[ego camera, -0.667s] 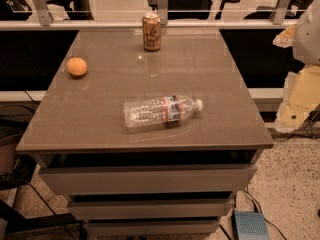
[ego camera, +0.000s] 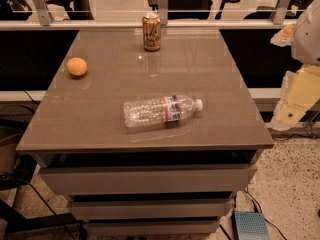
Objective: Move orange can near water bottle
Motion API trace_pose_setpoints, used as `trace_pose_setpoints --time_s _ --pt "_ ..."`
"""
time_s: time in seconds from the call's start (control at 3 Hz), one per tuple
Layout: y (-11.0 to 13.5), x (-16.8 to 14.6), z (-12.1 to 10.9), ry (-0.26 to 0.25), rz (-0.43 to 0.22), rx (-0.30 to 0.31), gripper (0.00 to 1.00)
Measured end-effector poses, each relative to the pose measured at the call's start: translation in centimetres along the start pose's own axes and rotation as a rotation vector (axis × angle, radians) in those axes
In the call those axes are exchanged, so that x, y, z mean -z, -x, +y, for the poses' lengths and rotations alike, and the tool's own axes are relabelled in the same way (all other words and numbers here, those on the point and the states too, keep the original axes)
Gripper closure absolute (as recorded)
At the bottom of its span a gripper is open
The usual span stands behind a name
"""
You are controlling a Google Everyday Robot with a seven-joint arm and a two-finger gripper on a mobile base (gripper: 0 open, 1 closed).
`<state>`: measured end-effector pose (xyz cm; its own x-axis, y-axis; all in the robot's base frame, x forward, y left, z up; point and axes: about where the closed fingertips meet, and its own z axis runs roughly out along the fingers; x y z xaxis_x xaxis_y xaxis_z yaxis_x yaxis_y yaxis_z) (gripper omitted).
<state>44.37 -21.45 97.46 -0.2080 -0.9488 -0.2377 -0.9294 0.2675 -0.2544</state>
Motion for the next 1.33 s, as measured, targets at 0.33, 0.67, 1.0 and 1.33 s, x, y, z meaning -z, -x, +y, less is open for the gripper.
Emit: trace_pose_setpoints --time_s 0.33,0.67,1.0,1.33 --pt "1.2 -2.7 -2.1 -0.003 -0.112 -0.028 0.0" --pt "3.8 -6.3 -6.5 0.004 -0.262 -0.084 0.0" --pt "7.3 -8.9 -11.0 0.04 -0.409 -0.155 0.0" --pt "13.3 -10.6 -13.9 0.076 -0.553 -0.19 0.0"
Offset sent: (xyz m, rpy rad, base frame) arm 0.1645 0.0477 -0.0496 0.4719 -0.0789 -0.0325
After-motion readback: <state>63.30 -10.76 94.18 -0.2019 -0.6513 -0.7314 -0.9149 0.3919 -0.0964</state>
